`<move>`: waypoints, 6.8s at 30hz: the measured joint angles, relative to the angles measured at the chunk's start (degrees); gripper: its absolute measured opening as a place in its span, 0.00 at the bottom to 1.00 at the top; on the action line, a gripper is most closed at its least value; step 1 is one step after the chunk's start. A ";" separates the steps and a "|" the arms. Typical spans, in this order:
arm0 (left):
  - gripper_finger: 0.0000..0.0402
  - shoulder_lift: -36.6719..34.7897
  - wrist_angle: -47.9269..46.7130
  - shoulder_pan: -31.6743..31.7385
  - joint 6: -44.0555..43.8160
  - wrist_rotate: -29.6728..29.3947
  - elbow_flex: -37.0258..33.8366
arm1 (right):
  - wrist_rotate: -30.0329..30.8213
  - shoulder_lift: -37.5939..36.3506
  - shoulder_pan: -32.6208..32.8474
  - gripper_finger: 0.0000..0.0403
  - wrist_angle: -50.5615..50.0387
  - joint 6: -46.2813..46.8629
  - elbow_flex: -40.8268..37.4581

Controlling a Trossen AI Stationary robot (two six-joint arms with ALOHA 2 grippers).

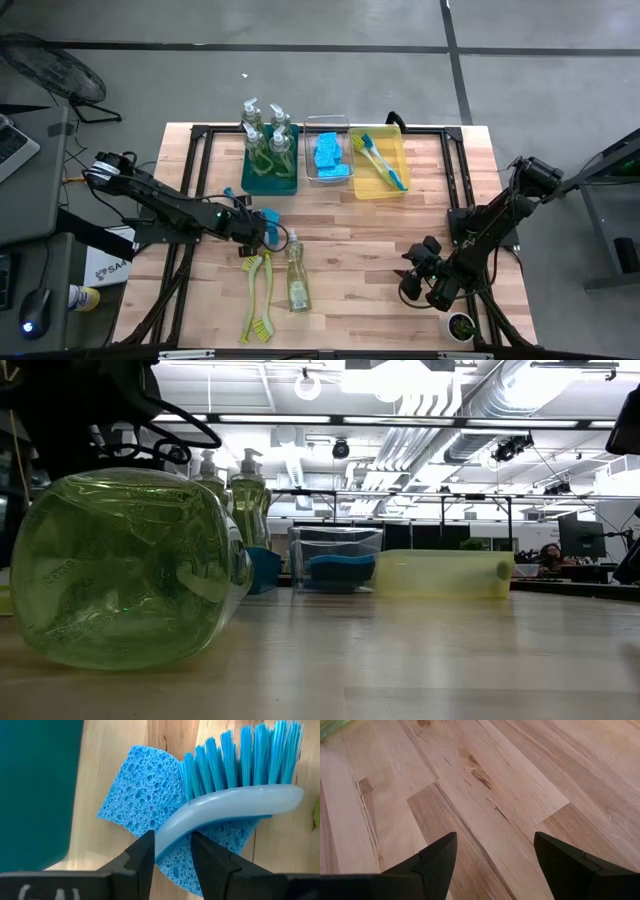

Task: Pick & Place Kitchen Sink Supplies
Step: Put the blue dish brush into the yellow bin

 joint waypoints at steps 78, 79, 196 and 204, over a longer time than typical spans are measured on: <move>0.49 1.89 -7.15 7.28 15.18 3.19 1.09 | 1.22 0.02 0.00 0.64 0.43 -0.91 0.00; 0.49 1.78 -6.26 7.24 15.02 2.78 0.34 | 1.22 0.02 -0.02 0.64 0.55 -0.92 0.00; 0.08 32.63 82.57 -4.46 22.08 -5.26 32.43 | 6.65 6.80 -19.20 0.64 62.46 -65.81 0.00; 0.08 33.07 80.59 -4.57 22.05 -5.12 32.39 | 5.97 6.80 -18.61 0.54 60.54 -63.34 0.00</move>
